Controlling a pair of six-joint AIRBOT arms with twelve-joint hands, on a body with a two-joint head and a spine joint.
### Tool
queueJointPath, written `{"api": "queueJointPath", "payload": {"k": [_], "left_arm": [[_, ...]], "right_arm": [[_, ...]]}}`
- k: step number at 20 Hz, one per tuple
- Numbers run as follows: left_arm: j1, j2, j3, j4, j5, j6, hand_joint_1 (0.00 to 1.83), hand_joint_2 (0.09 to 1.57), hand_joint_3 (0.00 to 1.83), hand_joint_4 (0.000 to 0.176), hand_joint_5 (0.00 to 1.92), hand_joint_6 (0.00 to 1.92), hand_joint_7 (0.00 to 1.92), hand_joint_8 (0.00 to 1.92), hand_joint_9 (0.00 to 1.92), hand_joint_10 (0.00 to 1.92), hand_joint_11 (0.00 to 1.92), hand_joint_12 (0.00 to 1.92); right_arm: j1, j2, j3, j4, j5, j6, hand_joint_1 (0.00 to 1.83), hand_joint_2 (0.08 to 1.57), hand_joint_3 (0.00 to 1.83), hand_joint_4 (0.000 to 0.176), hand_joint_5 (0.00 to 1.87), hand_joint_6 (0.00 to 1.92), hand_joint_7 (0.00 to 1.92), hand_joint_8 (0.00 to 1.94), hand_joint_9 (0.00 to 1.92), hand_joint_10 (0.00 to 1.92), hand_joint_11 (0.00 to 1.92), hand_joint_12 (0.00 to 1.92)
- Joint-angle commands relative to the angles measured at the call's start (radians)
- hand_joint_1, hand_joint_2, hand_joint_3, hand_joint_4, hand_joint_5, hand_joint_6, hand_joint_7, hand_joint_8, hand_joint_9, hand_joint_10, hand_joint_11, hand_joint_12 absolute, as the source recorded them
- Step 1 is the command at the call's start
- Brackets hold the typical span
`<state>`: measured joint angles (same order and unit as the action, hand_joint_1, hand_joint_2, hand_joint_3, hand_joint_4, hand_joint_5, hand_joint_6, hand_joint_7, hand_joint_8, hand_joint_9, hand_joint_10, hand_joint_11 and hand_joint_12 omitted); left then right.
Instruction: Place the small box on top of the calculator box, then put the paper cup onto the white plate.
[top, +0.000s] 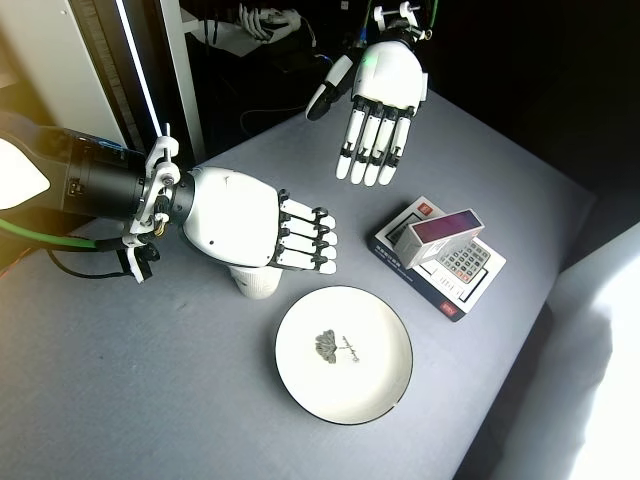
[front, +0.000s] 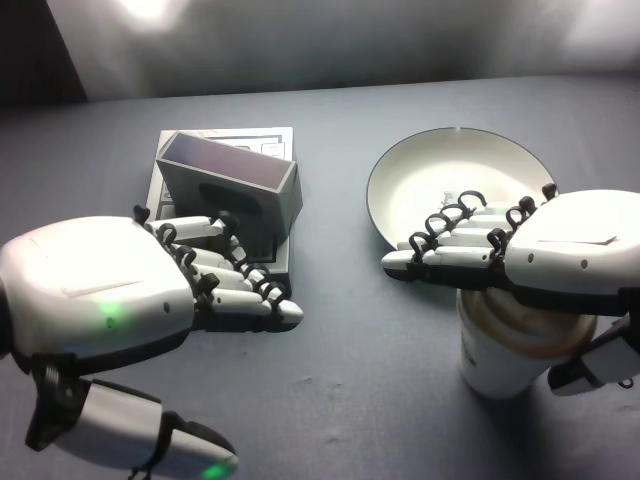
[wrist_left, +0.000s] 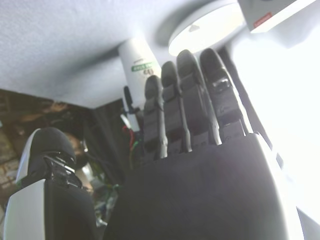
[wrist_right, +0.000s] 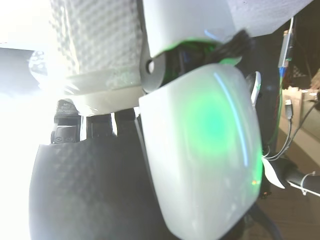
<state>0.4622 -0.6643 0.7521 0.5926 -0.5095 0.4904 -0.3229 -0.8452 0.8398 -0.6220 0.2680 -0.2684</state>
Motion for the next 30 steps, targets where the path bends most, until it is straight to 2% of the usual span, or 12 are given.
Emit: {"api": "queueJointPath", "payload": {"k": [1, 5, 7, 8, 11, 13, 14, 15, 16, 19, 24, 30], "left_arm": [[-0.004, 0.008, -0.005, -0.029, -0.09, 0.006, 0.24, 1.09, 0.0, 0.0, 0.34, 0.0, 0.36, 0.0, 0.36, 0.01, 0.0, 0.7], [-0.002, 0.008, -0.004, -0.047, -0.084, 0.02, 0.34, 1.08, 0.0, 0.0, 0.34, 0.0, 0.38, 0.0, 0.37, 0.0, 0.0, 0.73], [-0.002, 0.008, -0.004, -0.053, -0.081, 0.026, 0.3, 1.08, 0.0, 0.0, 0.33, 0.0, 0.37, 0.0, 0.37, 0.0, 0.0, 0.73], [-0.002, 0.008, -0.003, -0.053, -0.08, 0.027, 0.3, 1.08, 0.0, 0.0, 0.33, 0.0, 0.37, 0.0, 0.37, 0.0, 0.0, 0.73], [-0.001, 0.008, 0.003, -0.053, -0.079, 0.028, 0.3, 1.09, 0.0, 0.0, 0.34, 0.0, 0.37, 0.0, 0.37, 0.0, 0.0, 0.71], [-0.002, 0.008, 0.005, -0.057, -0.078, 0.028, 0.3, 1.09, 0.0, 0.0, 0.34, 0.0, 0.38, 0.0, 0.38, 0.0, 0.0, 0.72], [-0.002, 0.008, 0.005, -0.057, -0.077, 0.028, 0.34, 1.08, 0.0, 0.0, 0.37, 0.0, 0.4, 0.0, 0.4, 0.0, 0.0, 0.75], [-0.003, 0.008, 0.004, -0.057, -0.075, 0.028, 0.32, 1.08, 0.0, 0.0, 0.37, 0.0, 0.4, 0.0, 0.39, 0.0, 0.0, 0.76], [-0.004, 0.008, 0.003, -0.057, -0.072, 0.029, 0.34, 1.08, 0.0, 0.0, 0.39, 0.01, 0.42, 0.01, 0.41, 0.01, 0.01, 0.77], [-0.004, 0.008, 0.001, -0.057, -0.071, 0.029, 0.29, 1.1, 0.01, 0.0, 0.36, 0.0, 0.39, 0.0, 0.39, 0.0, 0.0, 0.76], [-0.007, 0.008, 0.002, -0.058, -0.064, 0.029, 0.24, 1.11, 0.0, 0.0, 0.36, 0.0, 0.4, 0.0, 0.4, 0.0, 0.0, 0.76], [-0.01, 0.008, 0.002, -0.058, -0.059, 0.029, 0.27, 1.1, 0.0, 0.0, 0.34, 0.0, 0.37, 0.0, 0.38, 0.0, 0.0, 0.75]], "right_arm": [[0.004, 0.009, 0.002, 0.003, 0.059, 0.001, 1.56, 1.02, 0.02, 0.0, 0.0, 0.0, 0.0, 0.0, 0.0, 0.0, 0.02, 0.01], [0.006, 0.009, 0.002, 0.0, 0.06, -0.001, 1.6, 1.1, 0.04, 0.0, 0.03, 0.01, 0.0, 0.0, 0.0, 0.0, 0.06, 0.03], [0.007, 0.009, 0.002, 0.0, 0.06, -0.002, 1.61, 1.15, 0.0, 0.0, 0.32, 0.04, 0.3, 0.03, 0.29, 0.04, 0.0, 0.76], [0.007, 0.009, 0.002, 0.0, 0.06, -0.002, 1.61, 1.15, 0.0, 0.0, 0.32, 0.04, 0.3, 0.03, 0.29, 0.04, 0.0, 0.76], [0.007, 0.009, 0.002, 0.0, 0.06, -0.004, 1.54, 1.22, 0.01, 0.0, 0.64, 0.05, 0.69, 0.05, 0.61, 0.09, 0.06, 1.23], [0.007, 0.009, 0.002, 0.0, 0.062, -0.004, 1.51, 1.24, 0.01, 0.0, 0.7, 0.04, 0.76, 0.05, 0.67, 0.11, 0.11, 1.27], [0.007, 0.009, 0.002, 0.0, 0.063, -0.004, 1.47, 1.22, 0.0, 0.0, 0.81, 0.05, 0.78, 1.04, 0.63, 1.26, 0.18, 1.37], [0.008, 0.009, 0.002, 0.0, 0.063, -0.004, 1.47, 1.21, 0.0, 0.0, 0.9, 0.07, 0.81, 1.21, 0.62, 1.49, 0.17, 1.4], [0.008, 0.009, 0.002, 0.0, 0.064, -0.004, 1.35, 1.21, 0.0, 0.0, 0.71, 1.18, 0.92, 1.19, 0.67, 1.48, 0.17, 1.45], [0.017, 0.009, 0.002, 0.0, 0.064, -0.003, 1.33, 1.23, 0.0, 0.0, 0.78, 1.19, 0.76, 1.43, 0.61, 1.53, 0.37, 1.41], [0.026, 0.009, 0.002, 0.0, 0.066, -0.002, 1.33, 1.23, 0.0, 0.0, 0.81, 1.2, 0.71, 1.46, 0.62, 1.5, 0.37, 1.37], [0.127, 0.009, 0.002, 0.0, 0.066, 0.009, 1.32, 1.23, 0.0, 0.0, 0.86, 1.15, 0.72, 1.43, 0.6, 1.54, 0.31, 1.39]]}}
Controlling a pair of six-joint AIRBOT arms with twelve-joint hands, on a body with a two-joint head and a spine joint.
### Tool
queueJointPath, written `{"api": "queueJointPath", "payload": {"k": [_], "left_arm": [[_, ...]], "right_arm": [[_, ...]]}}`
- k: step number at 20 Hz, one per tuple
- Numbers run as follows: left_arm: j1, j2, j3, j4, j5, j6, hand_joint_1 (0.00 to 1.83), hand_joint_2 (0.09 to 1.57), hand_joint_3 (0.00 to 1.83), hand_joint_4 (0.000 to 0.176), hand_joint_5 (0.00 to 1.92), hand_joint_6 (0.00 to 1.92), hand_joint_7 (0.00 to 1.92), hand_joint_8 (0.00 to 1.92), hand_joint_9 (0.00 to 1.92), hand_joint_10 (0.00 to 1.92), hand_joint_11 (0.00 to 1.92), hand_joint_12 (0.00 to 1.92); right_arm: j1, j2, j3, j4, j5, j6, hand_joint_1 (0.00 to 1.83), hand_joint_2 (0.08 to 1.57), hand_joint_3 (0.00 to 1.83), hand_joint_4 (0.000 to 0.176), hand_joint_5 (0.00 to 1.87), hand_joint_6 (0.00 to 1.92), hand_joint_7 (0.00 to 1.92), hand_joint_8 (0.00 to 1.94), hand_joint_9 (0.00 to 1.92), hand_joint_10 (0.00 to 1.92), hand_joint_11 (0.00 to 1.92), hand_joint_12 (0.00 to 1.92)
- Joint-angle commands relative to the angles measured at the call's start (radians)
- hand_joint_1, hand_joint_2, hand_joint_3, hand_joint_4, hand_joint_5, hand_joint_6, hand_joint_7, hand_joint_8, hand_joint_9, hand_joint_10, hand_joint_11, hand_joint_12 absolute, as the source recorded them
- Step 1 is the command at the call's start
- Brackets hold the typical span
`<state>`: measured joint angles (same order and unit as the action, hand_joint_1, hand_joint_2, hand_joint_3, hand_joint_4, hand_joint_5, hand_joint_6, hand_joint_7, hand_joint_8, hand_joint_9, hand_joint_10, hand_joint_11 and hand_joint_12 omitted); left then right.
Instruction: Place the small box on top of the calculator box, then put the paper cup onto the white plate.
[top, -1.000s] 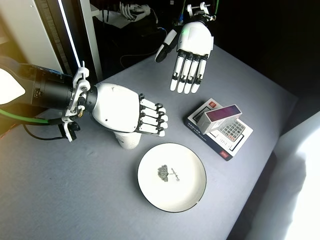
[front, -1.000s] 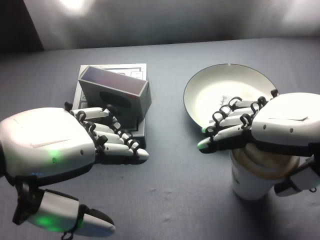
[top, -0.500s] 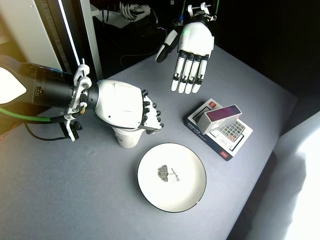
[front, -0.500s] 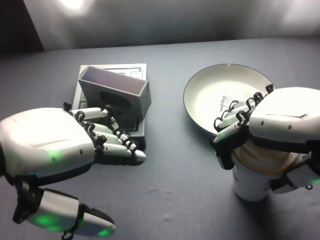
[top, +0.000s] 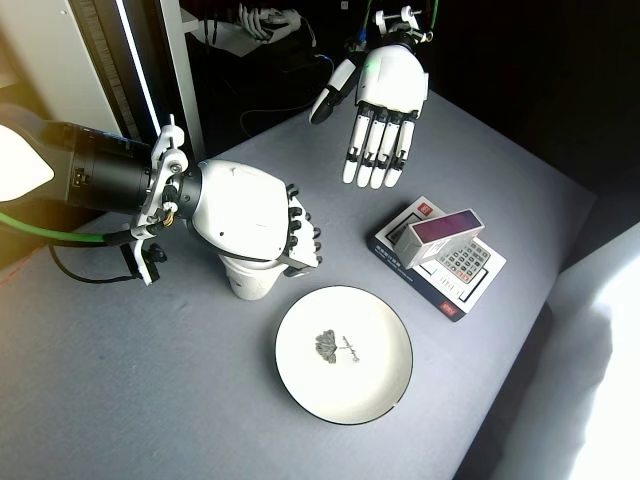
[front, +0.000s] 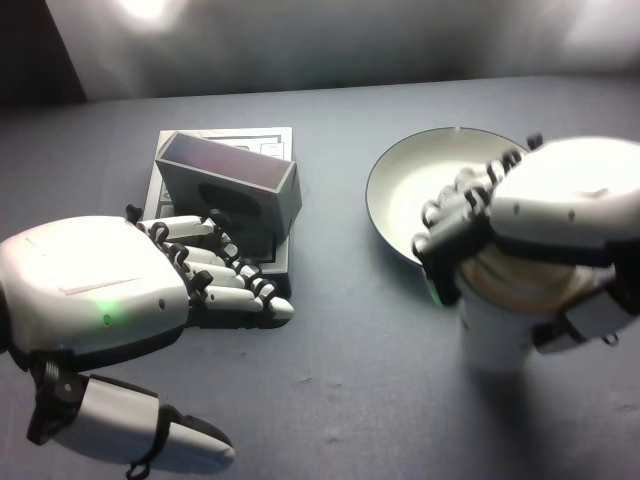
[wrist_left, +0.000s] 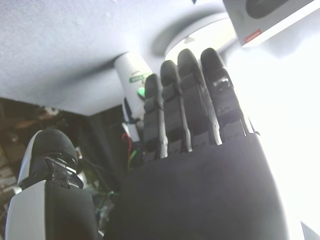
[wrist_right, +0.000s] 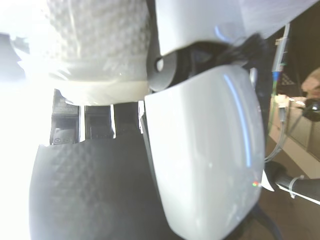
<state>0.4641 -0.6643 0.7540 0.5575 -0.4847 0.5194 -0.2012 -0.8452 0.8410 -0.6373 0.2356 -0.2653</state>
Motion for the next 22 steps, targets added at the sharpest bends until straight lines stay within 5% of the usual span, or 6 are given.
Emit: {"api": "queueJointPath", "payload": {"k": [1, 6, 18, 22], "left_arm": [[-0.014, 0.007, 0.0, -0.023, -0.083, 0.0, 0.32, 1.1, 0.0, 0.0, 0.34, 0.0, 0.37, 0.0, 0.38, 0.0, 0.0, 0.75], [-0.021, 0.007, 0.0, -0.023, -0.079, 0.0, 0.27, 1.11, 0.0, 0.0, 0.34, 0.0, 0.38, 0.0, 0.38, 0.0, 0.0, 0.76], [-0.026, 0.003, 0.007, -0.019, -0.07, 0.001, 0.28, 1.1, 0.0, 0.0, 0.35, 0.0, 0.39, 0.0, 0.38, 0.0, 0.0, 0.73], [-0.026, 0.003, 0.008, -0.016, -0.07, 0.001, 0.29, 1.11, 0.0, 0.0, 0.35, 0.0, 0.4, 0.0, 0.4, 0.01, 0.0, 0.74]], "right_arm": [[0.021, 0.009, 0.001, 0.016, 0.098, 0.005, 1.32, 1.23, 0.0, 0.0, 0.85, 1.16, 0.72, 1.44, 0.59, 1.55, 0.3, 1.4], [0.111, -0.014, 0.03, 0.016, 0.076, 0.002, 1.33, 1.24, 0.0, 0.0, 0.8, 1.24, 0.74, 1.41, 0.6, 1.52, 0.27, 1.4], [0.152, -0.254, 0.397, 0.018, 0.042, 0.023, 1.32, 1.24, 0.0, 0.0, 0.83, 1.22, 0.74, 1.4, 0.56, 1.55, 0.23, 1.44], [0.141, -0.306, 0.456, 0.019, 0.041, 0.023, 1.33, 1.24, 0.0, 0.0, 0.81, 1.25, 0.74, 1.4, 0.56, 1.54, 0.22, 1.43]]}}
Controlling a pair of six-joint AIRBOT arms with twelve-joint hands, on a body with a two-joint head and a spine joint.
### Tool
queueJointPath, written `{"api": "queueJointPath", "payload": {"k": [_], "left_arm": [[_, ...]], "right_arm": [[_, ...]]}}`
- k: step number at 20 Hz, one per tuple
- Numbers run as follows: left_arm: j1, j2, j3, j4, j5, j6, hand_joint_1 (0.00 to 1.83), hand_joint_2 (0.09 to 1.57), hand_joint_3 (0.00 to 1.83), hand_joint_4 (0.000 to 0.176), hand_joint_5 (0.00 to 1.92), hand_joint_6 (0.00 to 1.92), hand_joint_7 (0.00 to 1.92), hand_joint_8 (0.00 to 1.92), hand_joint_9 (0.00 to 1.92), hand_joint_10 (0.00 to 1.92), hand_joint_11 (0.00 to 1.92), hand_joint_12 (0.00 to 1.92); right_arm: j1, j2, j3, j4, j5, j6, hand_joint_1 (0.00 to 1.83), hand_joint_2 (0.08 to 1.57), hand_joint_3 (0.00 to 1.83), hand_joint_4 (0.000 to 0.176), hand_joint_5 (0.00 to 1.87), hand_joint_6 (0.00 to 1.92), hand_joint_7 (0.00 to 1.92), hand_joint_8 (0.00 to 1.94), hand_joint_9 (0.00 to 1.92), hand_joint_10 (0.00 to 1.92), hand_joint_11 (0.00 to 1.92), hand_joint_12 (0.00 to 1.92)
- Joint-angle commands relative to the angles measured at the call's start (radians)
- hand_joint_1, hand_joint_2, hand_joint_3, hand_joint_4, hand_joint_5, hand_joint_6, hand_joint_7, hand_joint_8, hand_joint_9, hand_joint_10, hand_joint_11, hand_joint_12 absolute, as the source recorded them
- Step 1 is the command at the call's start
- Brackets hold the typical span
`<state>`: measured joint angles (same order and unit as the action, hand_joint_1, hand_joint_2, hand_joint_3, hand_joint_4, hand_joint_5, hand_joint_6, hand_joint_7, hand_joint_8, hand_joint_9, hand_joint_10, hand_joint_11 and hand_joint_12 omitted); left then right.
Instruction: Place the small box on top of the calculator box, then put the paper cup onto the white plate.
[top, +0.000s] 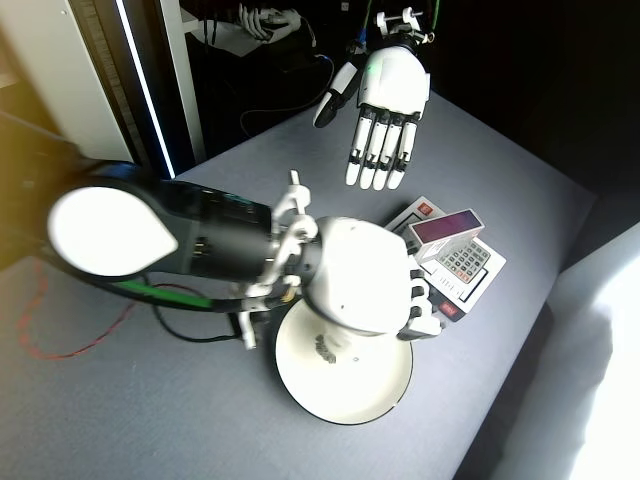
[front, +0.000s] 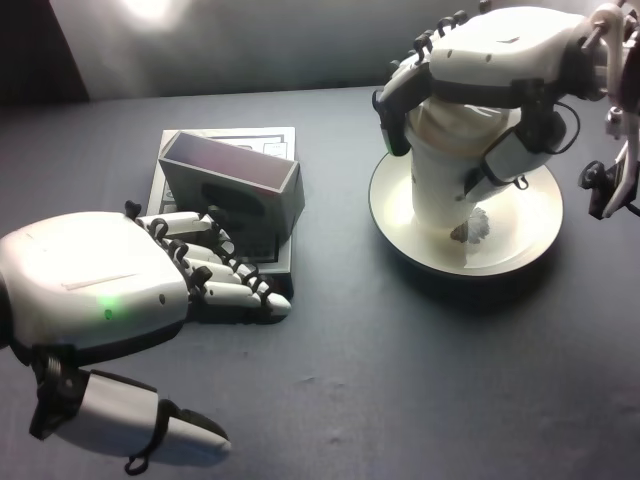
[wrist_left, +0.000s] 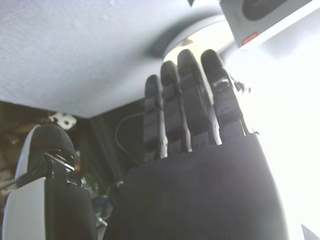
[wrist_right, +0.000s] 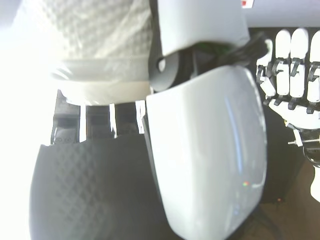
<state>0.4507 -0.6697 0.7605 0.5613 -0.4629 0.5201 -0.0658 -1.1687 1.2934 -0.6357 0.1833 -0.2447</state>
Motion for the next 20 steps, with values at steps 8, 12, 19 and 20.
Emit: {"api": "queueJointPath", "payload": {"k": [8, 12, 19, 20], "left_arm": [[-0.013, 0.008, 0.004, -0.02, -0.092, -0.001, 0.31, 1.11, 0.0, 0.0, 0.35, 0.0, 0.38, 0.0, 0.39, 0.0, 0.0, 0.75], [-0.013, 0.008, 0.004, -0.02, -0.092, -0.001, 0.28, 1.12, 0.0, 0.0, 0.36, 0.0, 0.38, 0.0, 0.37, 0.0, 0.0, 0.74], [-0.013, 0.008, 0.005, -0.017, -0.092, -0.001, 0.26, 1.13, 0.01, 0.0, 0.34, 0.0, 0.37, 0.0, 0.38, 0.0, 0.0, 0.75], [-0.013, 0.008, 0.005, -0.017, -0.092, -0.001, 0.25, 1.13, 0.01, 0.0, 0.34, 0.0, 0.37, 0.0, 0.37, 0.0, 0.0, 0.75]], "right_arm": [[-0.028, 0.01, 0.022, 0.017, 0.133, -0.014, 1.33, 1.24, 0.0, 0.0, 0.79, 1.28, 0.74, 1.4, 0.56, 1.53, 0.21, 1.44], [-0.034, 0.01, 0.026, 0.017, 0.144, -0.014, 1.32, 1.26, 0.0, 0.0, 0.78, 1.28, 0.7, 1.46, 0.54, 1.57, 0.2, 1.46], [-0.046, 0.002, 0.044, 0.039, 0.148, -0.015, 1.32, 1.26, 0.0, 0.0, 0.79, 1.3, 0.7, 1.46, 0.52, 1.58, 0.19, 1.47], [-0.052, 0.001, 0.046, 0.041, 0.148, -0.015, 1.32, 1.26, 0.0, 0.0, 0.78, 1.31, 0.69, 1.46, 0.52, 1.58, 0.18, 1.47]]}}
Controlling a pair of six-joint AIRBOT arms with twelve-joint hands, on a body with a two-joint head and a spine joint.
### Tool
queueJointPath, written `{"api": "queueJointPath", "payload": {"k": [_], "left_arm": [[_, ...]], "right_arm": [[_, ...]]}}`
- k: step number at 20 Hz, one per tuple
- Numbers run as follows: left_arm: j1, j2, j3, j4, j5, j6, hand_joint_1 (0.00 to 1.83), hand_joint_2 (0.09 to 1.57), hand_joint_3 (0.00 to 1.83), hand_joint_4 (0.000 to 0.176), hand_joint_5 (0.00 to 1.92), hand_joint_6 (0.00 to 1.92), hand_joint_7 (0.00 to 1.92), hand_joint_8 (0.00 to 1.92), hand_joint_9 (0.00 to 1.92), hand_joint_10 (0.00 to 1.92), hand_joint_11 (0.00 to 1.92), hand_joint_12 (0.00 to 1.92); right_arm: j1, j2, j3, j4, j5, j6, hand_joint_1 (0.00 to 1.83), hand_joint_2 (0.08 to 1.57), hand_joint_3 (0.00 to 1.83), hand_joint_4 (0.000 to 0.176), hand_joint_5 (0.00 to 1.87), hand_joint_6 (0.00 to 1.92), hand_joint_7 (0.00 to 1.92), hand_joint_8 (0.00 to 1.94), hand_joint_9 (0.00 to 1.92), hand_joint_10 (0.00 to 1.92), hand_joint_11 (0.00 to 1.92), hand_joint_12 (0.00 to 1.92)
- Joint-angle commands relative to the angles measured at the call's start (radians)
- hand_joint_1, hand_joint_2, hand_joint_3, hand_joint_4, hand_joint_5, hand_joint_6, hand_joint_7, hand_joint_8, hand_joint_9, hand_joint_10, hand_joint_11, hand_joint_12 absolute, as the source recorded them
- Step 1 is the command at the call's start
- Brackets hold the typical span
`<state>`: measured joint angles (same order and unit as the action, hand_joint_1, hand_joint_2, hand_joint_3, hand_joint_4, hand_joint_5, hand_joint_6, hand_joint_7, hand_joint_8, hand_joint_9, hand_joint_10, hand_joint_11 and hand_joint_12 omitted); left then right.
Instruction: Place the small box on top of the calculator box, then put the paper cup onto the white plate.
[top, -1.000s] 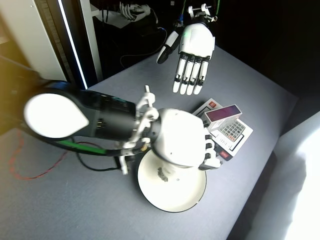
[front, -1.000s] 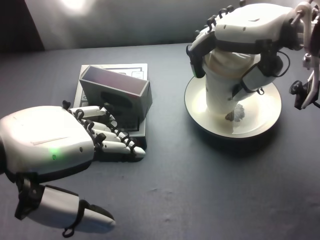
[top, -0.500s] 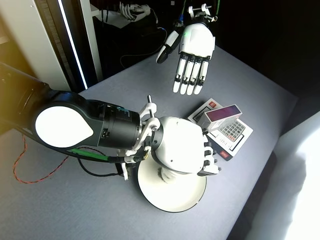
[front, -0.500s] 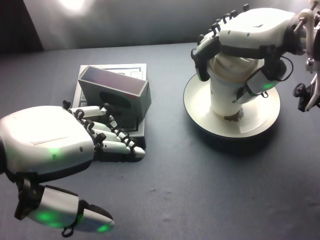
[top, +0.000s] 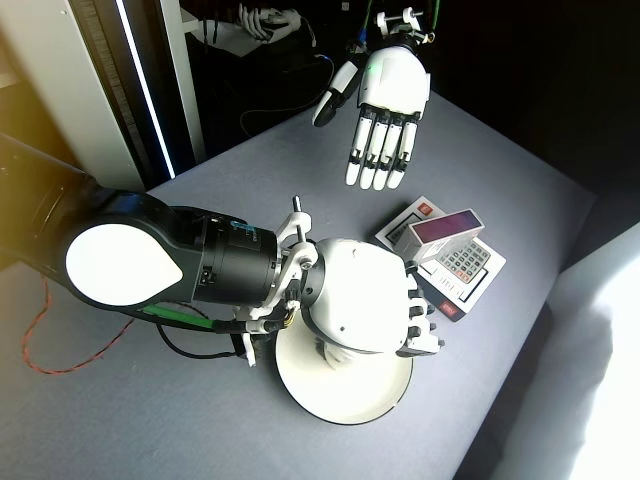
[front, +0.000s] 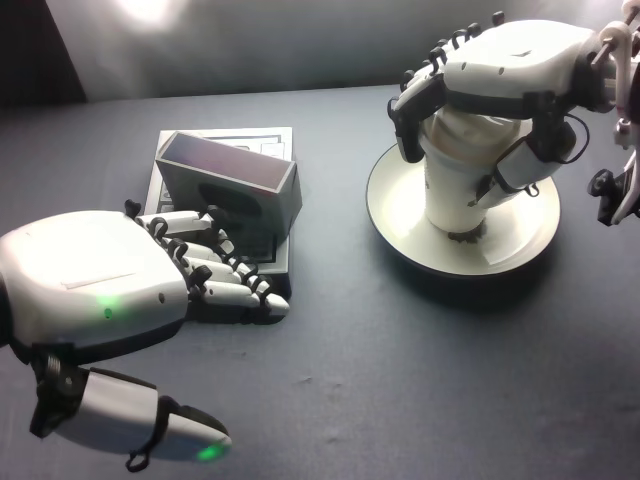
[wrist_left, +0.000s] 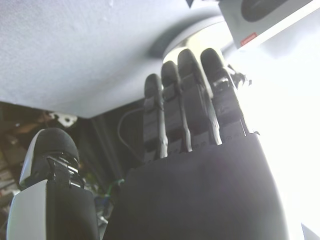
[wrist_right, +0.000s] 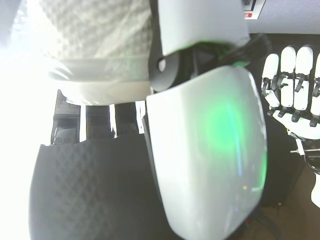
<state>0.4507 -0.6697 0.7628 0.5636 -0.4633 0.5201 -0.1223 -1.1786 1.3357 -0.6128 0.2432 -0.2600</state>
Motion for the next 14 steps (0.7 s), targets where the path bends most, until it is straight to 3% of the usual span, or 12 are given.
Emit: {"api": "queueJointPath", "payload": {"k": [1, 14], "left_arm": [[-0.013, 0.008, 0.003, -0.019, -0.092, -0.001, 0.35, 1.11, 0.0, 0.0, 0.35, 0.0, 0.39, 0.0, 0.39, 0.0, 0.0, 0.76], [-0.02, 0.006, 0.003, -0.02, -0.081, -0.001, 0.41, 1.12, 0.0, 0.0, 0.34, 0.0, 0.37, 0.0, 0.36, 0.0, 0.0, 0.69]], "right_arm": [[0.0, 0.008, 0.007, 0.018, 0.089, 0.001, 1.31, 1.26, 0.0, 0.0, 0.8, 1.29, 0.7, 1.45, 0.51, 1.58, 0.19, 1.48], [0.006, -0.02, 0.056, 0.047, 0.088, 0.001, 1.32, 1.27, 0.0, 0.0, 0.76, 1.34, 0.68, 1.47, 0.52, 1.58, 0.18, 1.49]]}}
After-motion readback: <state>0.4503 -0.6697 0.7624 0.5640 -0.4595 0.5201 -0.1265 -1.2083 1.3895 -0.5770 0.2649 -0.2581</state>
